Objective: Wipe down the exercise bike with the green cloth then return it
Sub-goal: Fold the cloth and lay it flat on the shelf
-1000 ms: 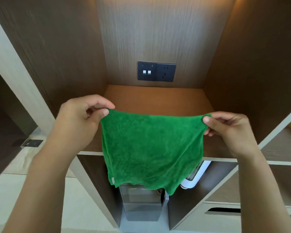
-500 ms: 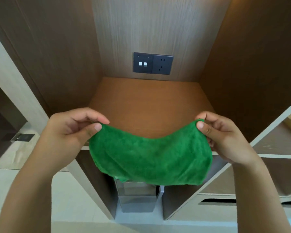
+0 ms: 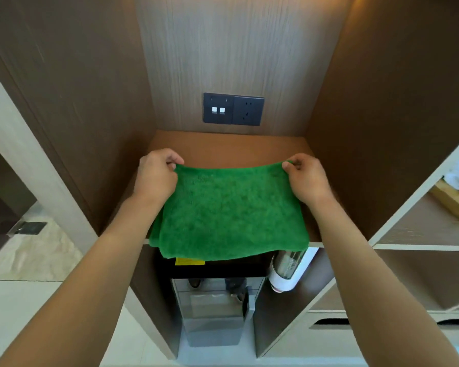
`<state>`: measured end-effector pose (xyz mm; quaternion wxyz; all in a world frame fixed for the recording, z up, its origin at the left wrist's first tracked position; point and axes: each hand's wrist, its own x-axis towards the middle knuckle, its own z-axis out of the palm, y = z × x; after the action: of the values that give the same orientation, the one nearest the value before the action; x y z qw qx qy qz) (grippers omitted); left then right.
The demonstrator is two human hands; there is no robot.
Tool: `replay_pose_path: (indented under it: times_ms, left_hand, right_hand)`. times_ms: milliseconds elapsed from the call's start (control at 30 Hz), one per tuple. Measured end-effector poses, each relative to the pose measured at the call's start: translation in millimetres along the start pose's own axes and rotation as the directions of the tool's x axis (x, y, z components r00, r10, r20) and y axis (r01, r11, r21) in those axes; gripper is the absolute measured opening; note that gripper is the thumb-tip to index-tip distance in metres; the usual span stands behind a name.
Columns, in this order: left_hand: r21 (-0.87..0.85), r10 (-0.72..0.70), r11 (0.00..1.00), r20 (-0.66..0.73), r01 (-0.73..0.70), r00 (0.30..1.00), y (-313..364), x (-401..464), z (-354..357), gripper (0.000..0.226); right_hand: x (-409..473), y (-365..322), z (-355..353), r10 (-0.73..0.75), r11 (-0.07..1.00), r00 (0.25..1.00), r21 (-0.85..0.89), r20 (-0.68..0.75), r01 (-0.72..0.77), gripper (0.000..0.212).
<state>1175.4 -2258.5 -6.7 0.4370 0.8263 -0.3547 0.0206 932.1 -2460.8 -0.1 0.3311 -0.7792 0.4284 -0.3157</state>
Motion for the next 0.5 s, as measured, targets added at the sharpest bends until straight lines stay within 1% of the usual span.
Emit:
replay_pose_path:
  times_ms: [100, 167, 233, 267, 300, 333, 367, 400, 433, 467, 500]
  left_hand:
    - [0.091, 0.0, 0.996, 0.047, -0.004, 0.999, 2, 19, 7, 0.042]
    - [0.185, 0.027, 0.982, 0.086, -0.042, 0.996, 4, 27, 8, 0.043]
    - [0.308, 0.054, 0.946, 0.152, -0.099, 0.987, 11, 24, 7, 0.039]
    - [0.357, 0.07, 0.924, 0.184, -0.134, 0.98, 16, 15, 6, 0.036]
    - [0.382, 0.102, 0.907, 0.214, -0.18, 0.971, 21, 1, 4, 0.034]
    - [0.361, 0.136, 0.906, 0.251, -0.223, 0.958, 27, -17, 2, 0.036]
    - [0.315, 0.158, 0.915, 0.3, -0.254, 0.941, 33, -40, -2, 0.042]
    - [0.278, 0.163, 0.921, 0.359, -0.272, 0.919, 37, -63, -5, 0.05]
    - [0.284, 0.142, 0.916, 0.433, -0.284, 0.89, 38, -83, -6, 0.061]
    - [0.336, 0.109, 0.891, 0.495, -0.306, 0.862, 36, -97, -6, 0.072]
    - [0.388, 0.083, 0.862, 0.528, -0.327, 0.845, 31, -106, -4, 0.082]
  right_hand:
    - [26, -4, 12, 0.013, 0.981, 1.0, -0.192, 0.013, -0.01, 0.012]
    - [32, -7, 17, 0.022, 0.949, 1.0, -0.313, 0.004, -0.019, 0.014]
    - [29, -12, 20, 0.043, 0.889, 0.999, -0.456, 0.02, -0.029, 0.025]
    - [23, -17, 19, 0.038, 0.842, 0.998, -0.539, 0.04, -0.011, 0.03]
    - [13, -22, 17, 0.006, 0.791, 0.998, -0.611, 0.055, 0.029, 0.036]
    - [1, -26, 16, -0.052, 0.755, 0.996, -0.649, 0.074, 0.088, 0.042]
    - [-17, -30, 14, -0.121, 0.754, 0.986, -0.636, 0.113, 0.165, 0.046]
    - [-37, -34, 13, -0.178, 0.782, 0.967, -0.571, 0.181, 0.251, 0.051]
    - [-58, -37, 14, -0.21, 0.82, 0.939, -0.473, 0.272, 0.32, 0.055]
    - [-77, -38, 16, -0.214, 0.85, 0.905, -0.387, 0.368, 0.358, 0.06]
    - [-92, -36, 21, -0.199, 0.853, 0.87, -0.357, 0.451, 0.38, 0.064]
